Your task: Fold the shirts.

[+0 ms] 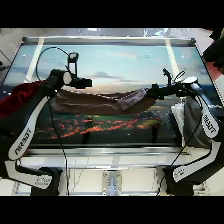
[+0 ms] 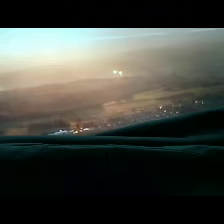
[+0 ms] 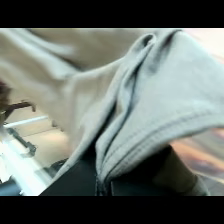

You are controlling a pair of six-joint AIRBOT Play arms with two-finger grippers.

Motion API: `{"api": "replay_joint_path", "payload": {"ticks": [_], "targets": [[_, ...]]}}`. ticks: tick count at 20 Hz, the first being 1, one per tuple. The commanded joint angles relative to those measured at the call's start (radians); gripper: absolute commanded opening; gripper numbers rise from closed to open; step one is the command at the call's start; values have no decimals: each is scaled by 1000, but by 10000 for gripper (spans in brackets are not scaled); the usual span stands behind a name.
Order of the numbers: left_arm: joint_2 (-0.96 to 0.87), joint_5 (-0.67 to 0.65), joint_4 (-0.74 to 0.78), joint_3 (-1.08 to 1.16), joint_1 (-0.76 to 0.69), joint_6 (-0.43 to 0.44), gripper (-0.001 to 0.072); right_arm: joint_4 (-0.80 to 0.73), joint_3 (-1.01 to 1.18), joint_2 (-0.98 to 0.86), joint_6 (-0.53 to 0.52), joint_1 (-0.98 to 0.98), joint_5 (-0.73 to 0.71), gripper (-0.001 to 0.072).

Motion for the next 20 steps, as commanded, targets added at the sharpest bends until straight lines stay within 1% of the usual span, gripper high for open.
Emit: {"api": "replay_joint_path", "payload": {"ticks": [1,4,5,8,11,12,13,14,15,16,17,18,19,20], "targets": [[-98,-11,-196,1,-84,164,9,29,35,97,34,2,67,11],[-164,-26,-384,1,-179,324,9,29,95,160,89,3,121,11],[-183,-19,-425,1,-212,357,9,29,121,171,108,6,133,11],[-230,10,-494,1,-285,375,9,28,207,182,161,39,150,10],[-229,94,-512,1,-289,375,10,27,278,182,171,120,146,10],[-212,100,-509,1,-267,375,10,27,298,181,177,152,143,10],[-182,81,-507,1,-227,375,10,26,320,181,206,190,126,10],[-143,45,-489,1,-180,375,9,24,342,181,222,232,104,10],[-90,-6,-439,1,-118,375,10,15,362,181,225,275,72,10],[-35,-69,-365,1,-53,375,10,-8,380,180,246,328,24,10],[29,-157,-285,1,23,375,10,-36,391,179,271,381,-28,10],[89,-245,-235,1,96,375,9,-66,394,177,286,444,-100,9],[149,-328,-220,1,178,375,10,-90,394,169,303,508,-172,9],[202,-377,-225,1,251,375,10,-103,394,152,313,581,-261,9]]}}
